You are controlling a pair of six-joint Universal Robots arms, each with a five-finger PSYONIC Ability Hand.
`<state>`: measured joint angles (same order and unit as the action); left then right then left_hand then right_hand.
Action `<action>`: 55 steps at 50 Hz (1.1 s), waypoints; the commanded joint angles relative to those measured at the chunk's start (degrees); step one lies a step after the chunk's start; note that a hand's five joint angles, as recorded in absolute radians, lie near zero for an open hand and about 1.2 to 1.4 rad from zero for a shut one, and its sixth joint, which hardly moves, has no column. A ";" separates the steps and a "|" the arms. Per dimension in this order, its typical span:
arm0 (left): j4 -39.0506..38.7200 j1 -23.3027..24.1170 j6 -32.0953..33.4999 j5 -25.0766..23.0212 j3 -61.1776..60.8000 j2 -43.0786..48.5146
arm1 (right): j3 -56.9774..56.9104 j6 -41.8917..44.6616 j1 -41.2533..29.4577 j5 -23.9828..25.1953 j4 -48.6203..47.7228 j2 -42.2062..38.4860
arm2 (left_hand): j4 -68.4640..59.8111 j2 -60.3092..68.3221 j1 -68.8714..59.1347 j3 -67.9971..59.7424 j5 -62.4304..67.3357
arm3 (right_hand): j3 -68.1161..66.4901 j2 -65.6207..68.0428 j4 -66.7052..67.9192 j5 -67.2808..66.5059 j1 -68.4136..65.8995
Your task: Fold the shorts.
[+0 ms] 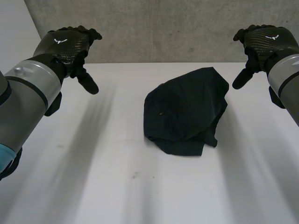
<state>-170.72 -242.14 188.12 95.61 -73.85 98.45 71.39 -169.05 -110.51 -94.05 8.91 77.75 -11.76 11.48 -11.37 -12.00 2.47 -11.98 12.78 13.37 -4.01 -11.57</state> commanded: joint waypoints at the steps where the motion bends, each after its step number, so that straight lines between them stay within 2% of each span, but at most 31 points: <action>1: -0.14 -0.26 -1.35 -0.08 0.02 -0.01 | 0.06 -0.14 0.03 0.27 -0.12 -0.23 | 1.21 -0.93 0.82 1.45 -1.92 | 1.98 -2.78 -3.37 4.01 1.57; 7: -0.23 -0.26 -1.35 -0.25 -0.42 -0.01 | -0.03 -0.05 0.03 0.97 -0.56 -0.23 | 1.21 -0.93 0.82 1.45 -1.92 | 1.98 -2.78 -3.37 4.01 1.57; 10: -0.49 0.00 -1.35 -0.34 -1.12 0.17 | 0.24 2.05 0.03 3.08 -0.38 -0.23 | 1.38 -1.09 0.98 1.62 -2.09 | 1.98 -2.78 -3.37 4.01 1.57; 14: -1.89 0.35 -1.44 -0.69 -2.70 1.65 | 2.43 8.81 0.03 9.31 0.41 -0.49 | 1.54 -1.26 1.15 1.78 -2.26 | 1.98 -2.78 -3.37 4.01 1.57; 15: -2.42 0.62 -1.44 -0.78 -3.06 2.53 | 4.87 11.61 0.11 12.28 0.32 -0.49 | 1.55 -1.26 1.15 1.78 -2.26 | 1.98 -2.78 -3.37 4.01 1.57; 19: -7.59 4.38 -1.35 -3.49 -3.94 9.72 | 13.30 16.19 2.56 17.92 -1.43 -0.40 | 1.38 -1.10 0.99 1.62 -2.09 | 1.98 -2.78 -3.37 4.01 1.57; 23: -13.83 6.86 -0.74 -6.22 -3.15 16.75 | 20.25 16.29 6.17 20.48 -5.55 -0.23 | 0.37 -0.09 -0.02 0.61 -1.08 | 1.98 -2.78 -3.37 4.01 1.57; 27: -19.19 7.82 -0.65 -6.93 -0.26 23.69 | 26.05 16.03 8.72 21.01 -10.20 -0.14 | -0.64 0.92 -1.03 -0.40 -0.07 | 1.98 -2.78 -3.37 4.01 1.57; 34: -23.95 10.20 0.40 -6.41 7.56 35.66 | 32.05 16.12 11.54 21.10 -15.14 -0.05 | -2.99 3.27 -3.38 -2.75 2.28 | 1.98 -2.78 -3.37 4.01 1.57; 36: -24.75 10.55 3.21 -6.23 10.73 40.14 | 32.84 16.12 11.54 21.19 -15.41 -0.05 | -6.85 7.14 -7.25 -6.61 6.14 | 1.98 -2.78 -3.37 4.01 1.57; 43: -28.17 10.64 11.74 -5.61 15.75 46.48 | 33.63 16.12 11.63 21.01 -15.85 -0.05 | -11.74 12.02 -12.13 -11.50 11.02 | 1.98 -2.78 -3.37 4.01 1.57; 49: -31.08 10.46 11.74 -7.63 16.54 48.24 | 33.90 16.12 11.72 21.01 -15.94 -0.05 | -28.86 29.15 -29.26 -28.63 28.15 | 1.98 -2.78 -3.37 4.01 1.57; 50: -30.99 10.46 11.66 -8.94 16.54 48.33 | 34.07 16.12 11.63 20.93 -15.94 0.12 | -43.55 43.84 -43.95 -43.32 42.84 | 1.98 -2.78 -3.37 4.01 1.57; 52: -30.99 10.37 11.74 -9.48 16.45 48.33 | 34.16 16.12 11.63 20.92 -15.94 0.21 | -64.12 64.40 -64.51 -63.88 63.41 | 1.98 -2.78 -3.37 4.01 1.57; 53: -30.90 10.29 11.83 -9.39 16.28 48.16 | 34.08 16.20 11.63 20.92 -15.94 0.30 | -68.20 68.48 -68.59 -67.96 67.49 | 1.98 -2.78 -3.37 4.01 1.57; 55: -30.64 10.37 11.83 -6.86 15.66 47.37 | 34.16 16.20 11.72 20.92 -15.94 0.30 | -68.24 68.52 -68.63 -68.00 67.53 | 1.98 -2.78 -3.37 4.01 1.57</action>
<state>-201.60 -231.70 200.25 87.54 -57.13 146.90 105.40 -152.93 -98.83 -73.10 -7.04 77.86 -57.43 58.22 -58.23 -57.23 46.74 -11.98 12.77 13.37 -4.00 -11.56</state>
